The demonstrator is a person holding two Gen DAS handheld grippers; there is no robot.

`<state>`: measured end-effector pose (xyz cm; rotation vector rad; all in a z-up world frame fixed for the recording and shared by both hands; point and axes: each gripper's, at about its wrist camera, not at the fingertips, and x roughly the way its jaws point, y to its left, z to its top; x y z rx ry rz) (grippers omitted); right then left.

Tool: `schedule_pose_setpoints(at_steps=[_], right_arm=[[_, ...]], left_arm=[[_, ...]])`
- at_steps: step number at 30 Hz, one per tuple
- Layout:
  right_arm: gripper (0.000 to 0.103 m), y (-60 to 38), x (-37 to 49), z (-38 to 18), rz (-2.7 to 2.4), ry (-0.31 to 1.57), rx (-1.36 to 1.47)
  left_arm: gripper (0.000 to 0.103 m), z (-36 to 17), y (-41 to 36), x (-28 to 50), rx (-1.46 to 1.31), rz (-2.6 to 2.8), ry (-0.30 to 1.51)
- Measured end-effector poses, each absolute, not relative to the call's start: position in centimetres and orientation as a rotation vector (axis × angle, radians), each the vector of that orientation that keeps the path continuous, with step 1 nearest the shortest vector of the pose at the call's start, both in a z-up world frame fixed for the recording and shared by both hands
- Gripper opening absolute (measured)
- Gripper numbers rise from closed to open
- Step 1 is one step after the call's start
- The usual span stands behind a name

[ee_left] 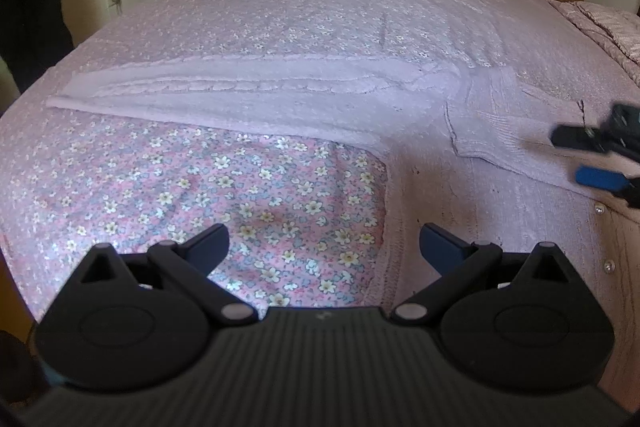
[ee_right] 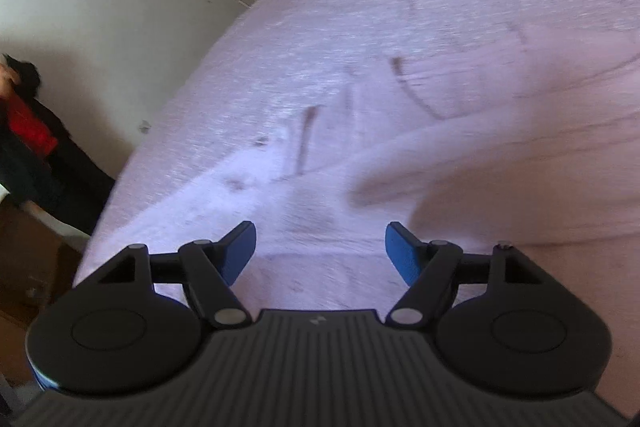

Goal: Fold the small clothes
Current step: 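Open the right gripper to release the sleeve and withdraw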

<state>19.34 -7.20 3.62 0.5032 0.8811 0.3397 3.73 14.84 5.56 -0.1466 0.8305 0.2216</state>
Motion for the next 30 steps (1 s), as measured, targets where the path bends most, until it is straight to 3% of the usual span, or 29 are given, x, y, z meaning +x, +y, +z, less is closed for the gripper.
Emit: schedule_pose_setpoints(at_steps=[21,30], right_arm=[[0.084,-19.9,9.6,2.3,0.062,0.866,0.317],[0.087,-22.0,7.8,-0.1,0.000,0.876,0.334]], left_arm=[[0.103,6.7,14.9,4.7,-0.195,0.313,0.834],[0.103,7.6,18.3,7.0,-0.240,0.379,0.826]])
